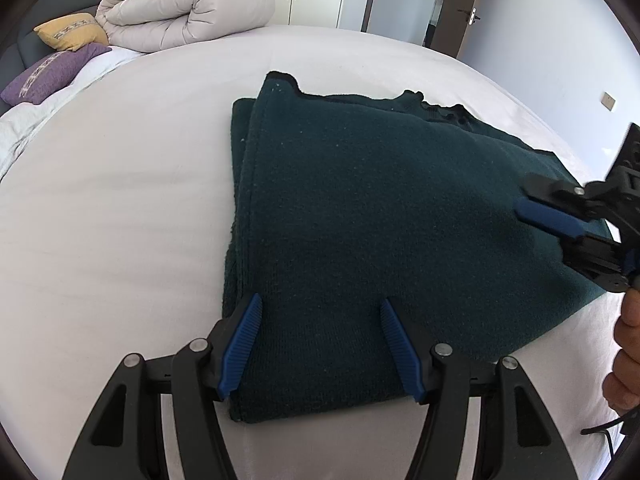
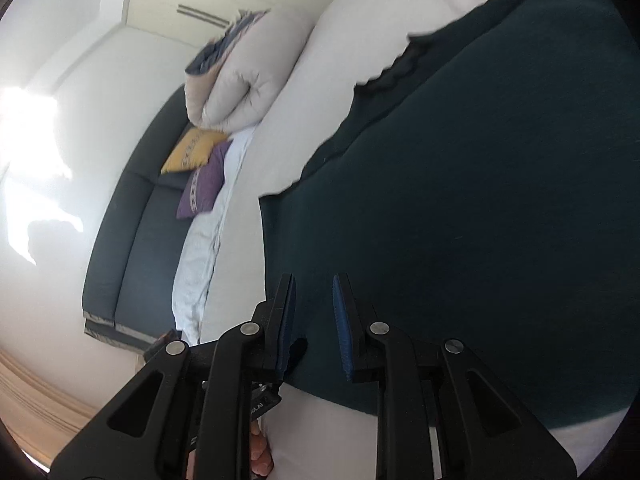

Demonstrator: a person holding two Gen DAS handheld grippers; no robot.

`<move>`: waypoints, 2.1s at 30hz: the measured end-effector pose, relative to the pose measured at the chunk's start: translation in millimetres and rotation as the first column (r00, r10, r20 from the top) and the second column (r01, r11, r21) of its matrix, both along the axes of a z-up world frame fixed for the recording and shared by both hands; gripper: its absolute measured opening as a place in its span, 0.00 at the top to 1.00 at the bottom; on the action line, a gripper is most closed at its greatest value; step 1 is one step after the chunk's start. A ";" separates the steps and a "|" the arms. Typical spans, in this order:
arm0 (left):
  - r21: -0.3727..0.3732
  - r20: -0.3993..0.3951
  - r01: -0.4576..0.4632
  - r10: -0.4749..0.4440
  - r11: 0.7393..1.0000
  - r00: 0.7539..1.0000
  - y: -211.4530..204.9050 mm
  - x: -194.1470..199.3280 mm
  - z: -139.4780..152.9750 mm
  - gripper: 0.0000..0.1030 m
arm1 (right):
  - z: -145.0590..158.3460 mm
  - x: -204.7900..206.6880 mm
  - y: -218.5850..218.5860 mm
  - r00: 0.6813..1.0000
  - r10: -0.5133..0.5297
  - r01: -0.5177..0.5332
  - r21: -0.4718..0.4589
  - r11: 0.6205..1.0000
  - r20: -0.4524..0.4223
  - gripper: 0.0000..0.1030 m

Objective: Fold small clothes

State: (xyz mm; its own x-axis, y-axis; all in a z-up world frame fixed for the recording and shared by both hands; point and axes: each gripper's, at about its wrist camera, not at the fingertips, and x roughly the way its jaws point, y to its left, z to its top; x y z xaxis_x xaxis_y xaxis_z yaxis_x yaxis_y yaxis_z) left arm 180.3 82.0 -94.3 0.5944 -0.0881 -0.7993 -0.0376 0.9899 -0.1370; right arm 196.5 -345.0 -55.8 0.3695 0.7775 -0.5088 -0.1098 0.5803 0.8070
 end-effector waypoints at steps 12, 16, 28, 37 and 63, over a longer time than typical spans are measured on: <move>-0.016 0.016 0.001 -0.001 1.000 1.000 2.6 -3.8 -1.5 0.37 | -33.9 101.5 -98.7 0.939 -0.318 0.337 0.166 0.927 -0.129 0.84; -0.016 0.017 0.001 -0.001 1.000 1.000 2.8 -4.9 -1.2 0.37 | -28.8 109.4 -175.8 0.852 -0.511 0.524 0.165 0.836 -0.119 0.83; -0.006 0.016 0.001 -0.001 1.000 1.000 0.4 -2.7 -0.5 0.37 | -2.3 37.5 -232.8 0.745 -0.666 0.661 0.179 0.729 -0.037 0.82; 0.005 0.012 0.001 -0.001 1.000 1.000 -1.6 -3.9 1.4 0.37 | -51.3 25.0 -8.6 0.991 -0.093 0.092 -0.009 0.996 -0.094 0.82; -0.516 -0.015 -0.168 0.187 0.840 0.982 89.5 -33.3 22.4 0.23 | 17.3 -75.6 -158.8 0.902 -0.429 0.428 0.017 0.903 0.055 0.33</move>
State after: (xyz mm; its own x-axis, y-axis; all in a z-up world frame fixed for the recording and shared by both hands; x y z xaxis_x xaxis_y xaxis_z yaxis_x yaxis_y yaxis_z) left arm 147.0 171.5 -71.9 0.6657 -0.3699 -0.6481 -0.1917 0.7546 -0.6275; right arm 121.0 -503.8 -38.6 0.6953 0.5400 -0.4744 0.1037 0.5778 0.8096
